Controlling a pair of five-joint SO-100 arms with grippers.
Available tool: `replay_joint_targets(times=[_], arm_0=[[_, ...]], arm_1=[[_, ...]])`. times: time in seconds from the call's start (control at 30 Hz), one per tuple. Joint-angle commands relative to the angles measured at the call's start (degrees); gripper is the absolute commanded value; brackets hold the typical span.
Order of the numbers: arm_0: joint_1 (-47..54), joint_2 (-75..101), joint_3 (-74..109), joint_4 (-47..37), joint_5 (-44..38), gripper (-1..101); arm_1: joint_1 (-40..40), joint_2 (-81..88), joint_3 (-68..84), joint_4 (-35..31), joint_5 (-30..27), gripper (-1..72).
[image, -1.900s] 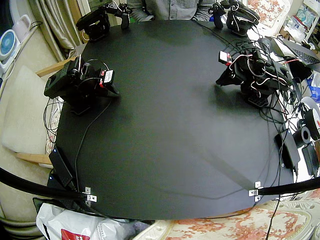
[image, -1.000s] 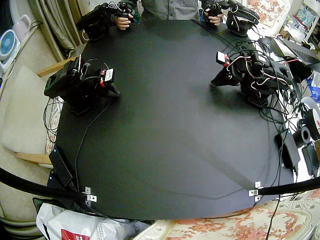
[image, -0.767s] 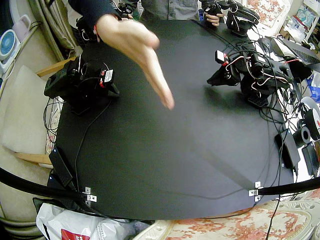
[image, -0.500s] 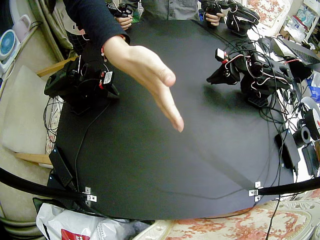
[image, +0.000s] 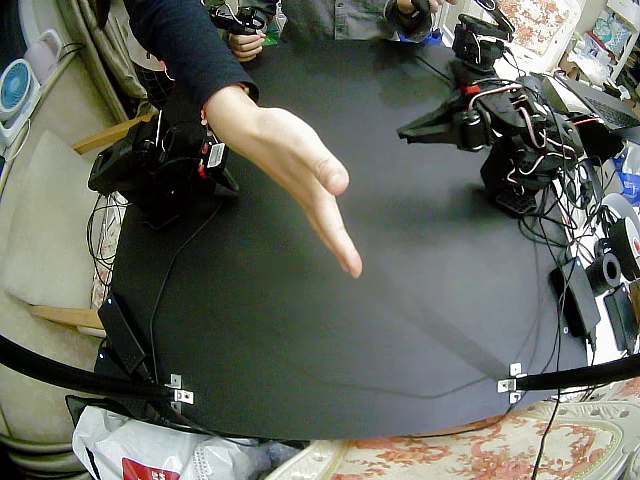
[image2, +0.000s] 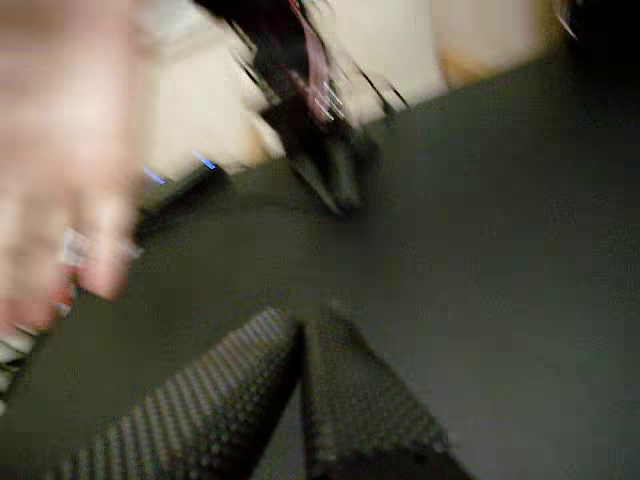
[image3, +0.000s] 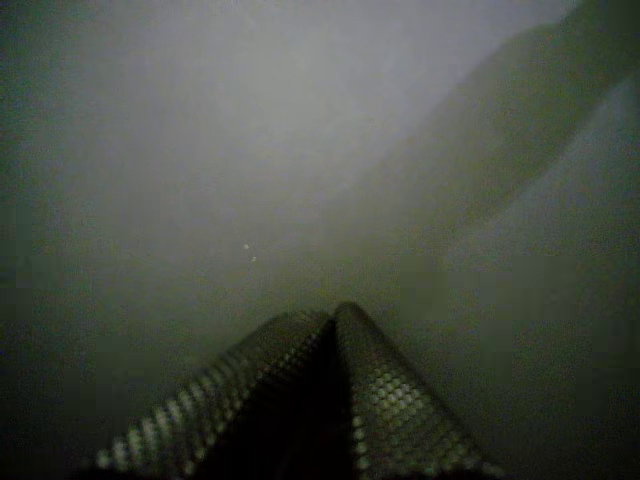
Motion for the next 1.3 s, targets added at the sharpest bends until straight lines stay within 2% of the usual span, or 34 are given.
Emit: replay_joint_targets(times=[0.0,0.07,0.1,0.27,0.4,0.6,0.73,0.9,1.1,1.13,1.17,1.2,1.23,1.27], arm_0=[[-5.01,0.79,-5.98,-6.5,1.76,0],[-9.32,-3.52,-9.14,-9.32,2.9,0],[-12.04,-12.39,-14.5,-10.81,4.92,0],[-13.45,-36.3,-31.2,-16.35,12.83,0],[-14.41,-49.04,-38.32,-21.71,16.35,0],[-13.97,-70.05,-50.62,-29.88,18.11,0],[-12.57,-92.72,-70.22,-29.97,20.21,0],[-12.22,-93.08,-70.22,-29.18,19.95,0],[-8.0,-63.19,-51.24,-19.16,19.95,0],[-6.42,-48.69,-46.49,-11.07,18.98,0],[-5.45,-43.95,-45.88,-7.21,18.54,0],[-2.55,-34.19,-45.79,3.96,16.26,0],[-1.23,-29.36,-45.62,9.84,14.59,0],[2.02,-19.16,-45.53,21.45,10.63,0]], arm_1=[[-0.18,0.62,-0.53,0.88,0.09,-0.3],[-0.18,0.62,-0.53,0.88,0.09,-0.3],[-0.18,0.62,-0.53,0.88,0.09,-0.3],[-0.35,0.62,-0.53,0.88,0.26,-0.3],[-0.35,0.62,-0.53,0.88,0.18,-0.3],[-0.44,0.62,-0.53,0.88,0.0,-0.3],[-0.62,0.62,-0.53,0.88,-0.26,-0.3],[-0.7,0.62,-0.53,0.88,-0.35,-0.3],[-0.79,0.62,-0.53,0.88,-0.44,-0.3],[-0.79,0.62,-0.53,0.88,-0.44,-0.3],[-0.88,0.62,-0.53,0.88,-0.7,-0.3],[-0.97,0.62,-0.53,0.88,-0.79,-0.3],[-0.97,0.62,-0.53,0.88,-0.79,-0.3],[-0.97,0.62,-0.53,0.88,-0.79,-0.3]])
